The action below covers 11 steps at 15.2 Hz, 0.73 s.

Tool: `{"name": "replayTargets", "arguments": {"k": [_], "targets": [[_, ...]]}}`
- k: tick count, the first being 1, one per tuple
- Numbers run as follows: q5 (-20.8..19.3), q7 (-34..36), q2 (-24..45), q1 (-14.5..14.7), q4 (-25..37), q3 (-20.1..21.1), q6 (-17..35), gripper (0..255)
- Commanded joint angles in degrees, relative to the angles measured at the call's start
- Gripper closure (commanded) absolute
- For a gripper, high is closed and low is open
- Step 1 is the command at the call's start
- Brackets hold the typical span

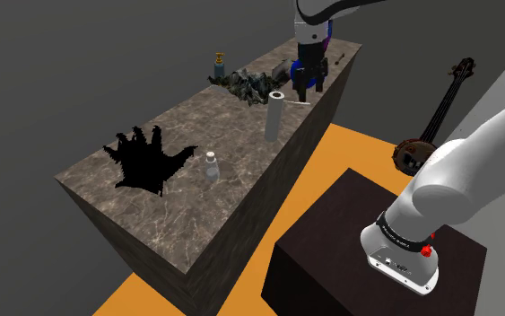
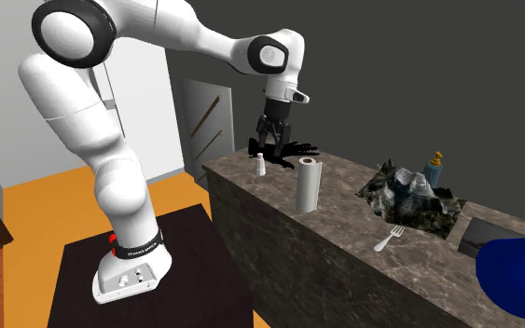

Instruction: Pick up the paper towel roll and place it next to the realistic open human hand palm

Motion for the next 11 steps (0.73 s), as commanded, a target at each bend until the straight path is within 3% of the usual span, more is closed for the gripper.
{"name": "replayTargets", "arguments": {"k": [1,11], "targets": [[0.5,0.5,4.7,0.1,3.8,0.0,0.6,0],[2.9,0.6,29.3,-0.9,28.9,-0.8,-1.2,0]]}}
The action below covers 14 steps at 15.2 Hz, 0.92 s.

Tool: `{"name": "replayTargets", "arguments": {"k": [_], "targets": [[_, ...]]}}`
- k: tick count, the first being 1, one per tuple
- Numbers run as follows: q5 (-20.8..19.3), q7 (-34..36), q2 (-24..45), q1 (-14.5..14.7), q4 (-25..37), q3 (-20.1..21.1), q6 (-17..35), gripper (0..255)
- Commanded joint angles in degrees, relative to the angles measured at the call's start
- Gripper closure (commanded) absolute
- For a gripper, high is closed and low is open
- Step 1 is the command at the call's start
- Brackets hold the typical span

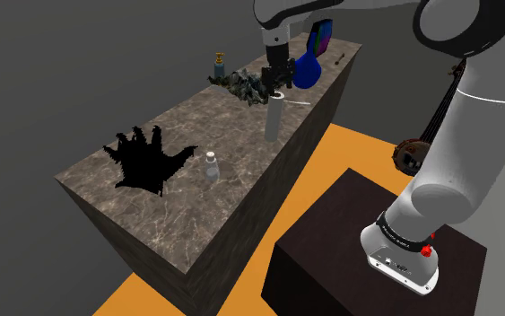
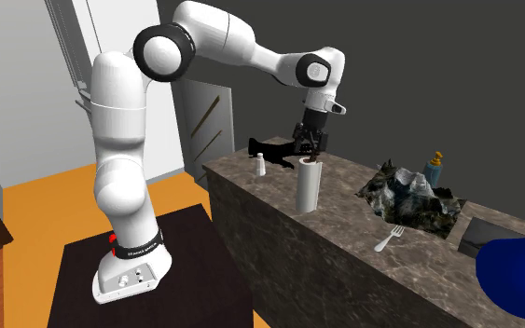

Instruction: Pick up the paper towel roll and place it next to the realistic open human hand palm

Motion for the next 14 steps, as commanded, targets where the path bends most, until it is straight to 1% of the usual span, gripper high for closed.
{"name": "replayTargets", "arguments": {"k": [1,2,9,14], "targets": [[0.6,0.2,5.7,-0.2,6.7,0.0,-1.3,0],[0.8,0.2,7.1,-0.3,8.6,0.0,-1.7,0],[0.7,0.3,6.3,-0.3,2.0,-0.1,3.9,0],[0.7,0.3,6.2,-0.3,1.5,-0.1,4.4,0]]}}
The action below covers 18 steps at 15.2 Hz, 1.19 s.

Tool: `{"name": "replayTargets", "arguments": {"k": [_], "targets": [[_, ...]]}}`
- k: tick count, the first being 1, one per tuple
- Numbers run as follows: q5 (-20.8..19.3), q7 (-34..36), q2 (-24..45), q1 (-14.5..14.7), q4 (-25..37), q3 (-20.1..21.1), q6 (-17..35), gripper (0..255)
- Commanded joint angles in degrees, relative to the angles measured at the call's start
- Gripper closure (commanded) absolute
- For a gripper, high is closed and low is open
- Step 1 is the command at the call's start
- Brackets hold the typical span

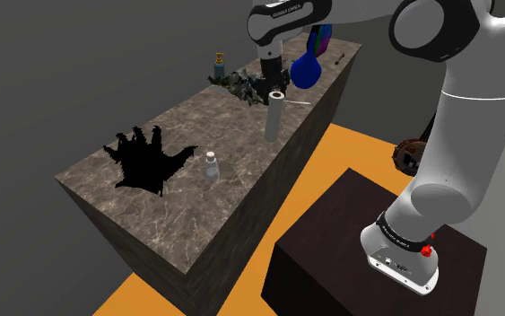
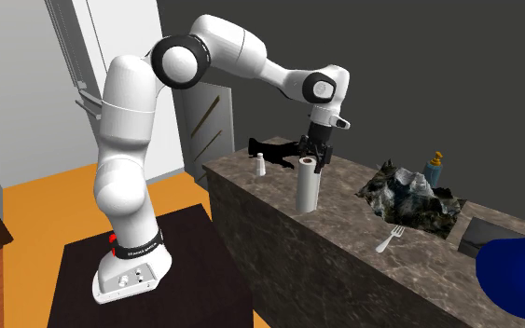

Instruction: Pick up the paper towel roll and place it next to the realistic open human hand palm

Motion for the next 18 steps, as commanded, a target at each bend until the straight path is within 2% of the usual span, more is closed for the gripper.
{"name": "replayTargets", "arguments": {"k": [1,3,4,13,18], "targets": [[0.0,0.0,0.0,0.0,-0.1,0.0,0.0,0],[0.0,0.0,0.0,0.0,0.0,0.0,0.0,0],[0.0,0.0,0.0,0.0,0.0,0.0,0.0,255],[0.0,0.0,0.0,0.0,-0.1,0.0,0.0,255],[-0.1,-0.1,-0.9,0.0,2.6,0.0,-3.5,255]]}}
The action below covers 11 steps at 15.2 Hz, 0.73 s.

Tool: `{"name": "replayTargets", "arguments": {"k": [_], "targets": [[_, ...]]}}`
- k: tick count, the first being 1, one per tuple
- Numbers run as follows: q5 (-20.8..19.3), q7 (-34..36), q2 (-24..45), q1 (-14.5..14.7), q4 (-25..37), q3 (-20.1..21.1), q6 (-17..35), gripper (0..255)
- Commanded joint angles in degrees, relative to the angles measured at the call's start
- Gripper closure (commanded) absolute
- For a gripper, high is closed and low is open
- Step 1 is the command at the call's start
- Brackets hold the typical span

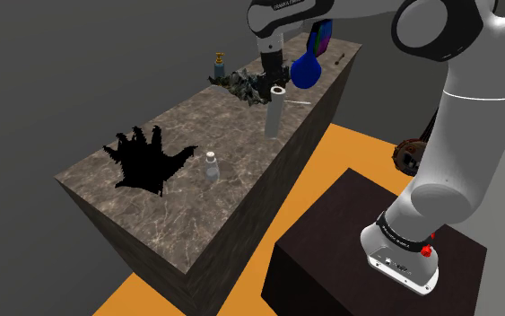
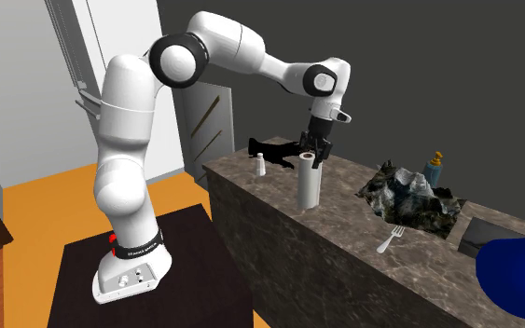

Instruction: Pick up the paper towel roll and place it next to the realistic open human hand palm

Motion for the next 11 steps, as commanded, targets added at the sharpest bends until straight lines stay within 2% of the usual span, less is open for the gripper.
{"name": "replayTargets", "arguments": {"k": [1,11], "targets": [[0.0,-0.1,-0.4,0.0,1.0,0.0,-1.4,255],[-0.1,-0.4,-1.1,0.0,7.7,-0.1,-8.8,255]]}}
